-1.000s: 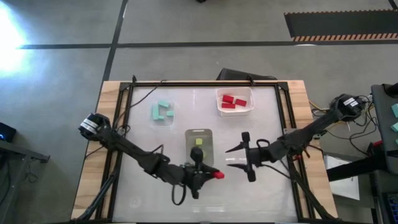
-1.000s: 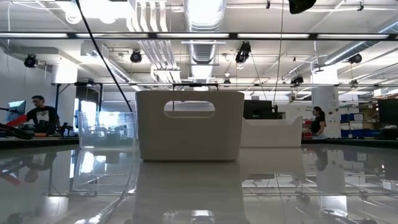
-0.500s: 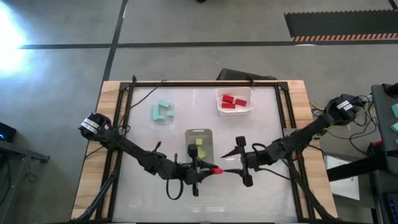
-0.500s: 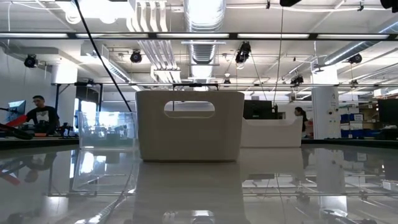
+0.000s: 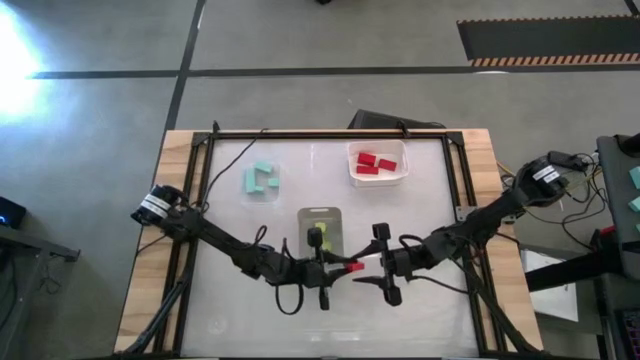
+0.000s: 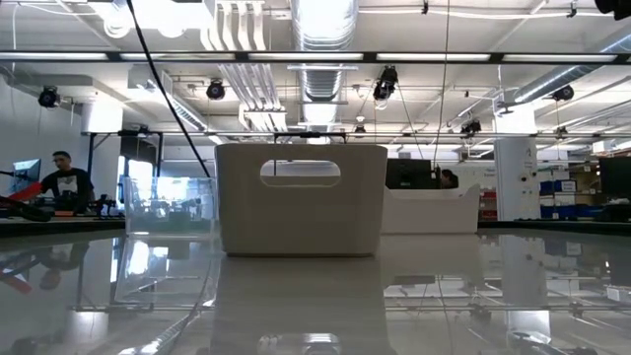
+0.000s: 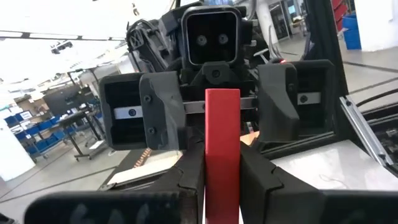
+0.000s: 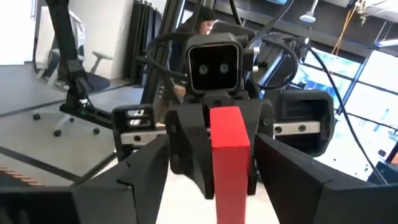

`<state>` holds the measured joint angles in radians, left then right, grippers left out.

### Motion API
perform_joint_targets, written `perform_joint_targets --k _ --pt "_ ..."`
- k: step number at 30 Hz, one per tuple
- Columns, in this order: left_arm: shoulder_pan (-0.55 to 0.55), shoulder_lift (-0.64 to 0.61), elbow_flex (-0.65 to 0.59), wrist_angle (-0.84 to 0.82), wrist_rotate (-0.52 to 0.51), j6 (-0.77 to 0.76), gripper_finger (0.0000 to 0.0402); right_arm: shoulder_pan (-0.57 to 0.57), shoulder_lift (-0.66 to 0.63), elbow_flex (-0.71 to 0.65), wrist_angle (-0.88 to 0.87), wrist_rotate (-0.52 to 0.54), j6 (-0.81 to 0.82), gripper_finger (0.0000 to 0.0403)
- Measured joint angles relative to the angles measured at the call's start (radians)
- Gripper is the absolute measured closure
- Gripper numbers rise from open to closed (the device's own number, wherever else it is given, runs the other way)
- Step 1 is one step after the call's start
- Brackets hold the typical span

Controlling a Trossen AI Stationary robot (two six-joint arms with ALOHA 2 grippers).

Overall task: Sort & place blocks by color
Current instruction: Put the red block into the white bin

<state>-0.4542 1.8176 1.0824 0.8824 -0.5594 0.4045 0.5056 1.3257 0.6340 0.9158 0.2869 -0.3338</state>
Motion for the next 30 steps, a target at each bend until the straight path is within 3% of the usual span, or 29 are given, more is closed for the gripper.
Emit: perform_joint_targets --k 6,10,13,18,23,26,30 --pt "0.002 0.001 -0.002 -0.002 0.001 0.002 0.0361 0.0 0.007 0.0 0.018 0.001 -0.008 0.0226" --pt "0.002 0.001 -0.002 -0.002 0.004 0.001 0.0355 0.0 0.004 0.0 0.026 0.005 -0.008 0.0302" --pt "0.003 0.001 -0.002 -0.002 0.002 -0.004 0.0318 0.0 0.001 -0.001 0.027 0.005 -0.009 0.0362" --pt "0.004 0.0 -0.002 -0.012 -0.013 0.0 0.0255 0.0 -0.018 -0.001 -0.005 0.002 0.009 0.036" --pt "-0.004 -0.034 -0.004 -0.102 -0.142 0.104 0.0221 -0.001 -0.084 -0.001 -0.112 0.057 0.059 0.036" --pt "-0.011 -0.063 -0.01 -0.193 -0.236 0.178 0.0211 -0.003 -0.147 -0.001 -0.241 0.148 0.091 0.036" --pt "-0.014 -0.127 -0.037 -0.297 -0.275 0.21 0.0208 -0.037 -0.25 0.002 -0.469 0.363 0.142 0.036"
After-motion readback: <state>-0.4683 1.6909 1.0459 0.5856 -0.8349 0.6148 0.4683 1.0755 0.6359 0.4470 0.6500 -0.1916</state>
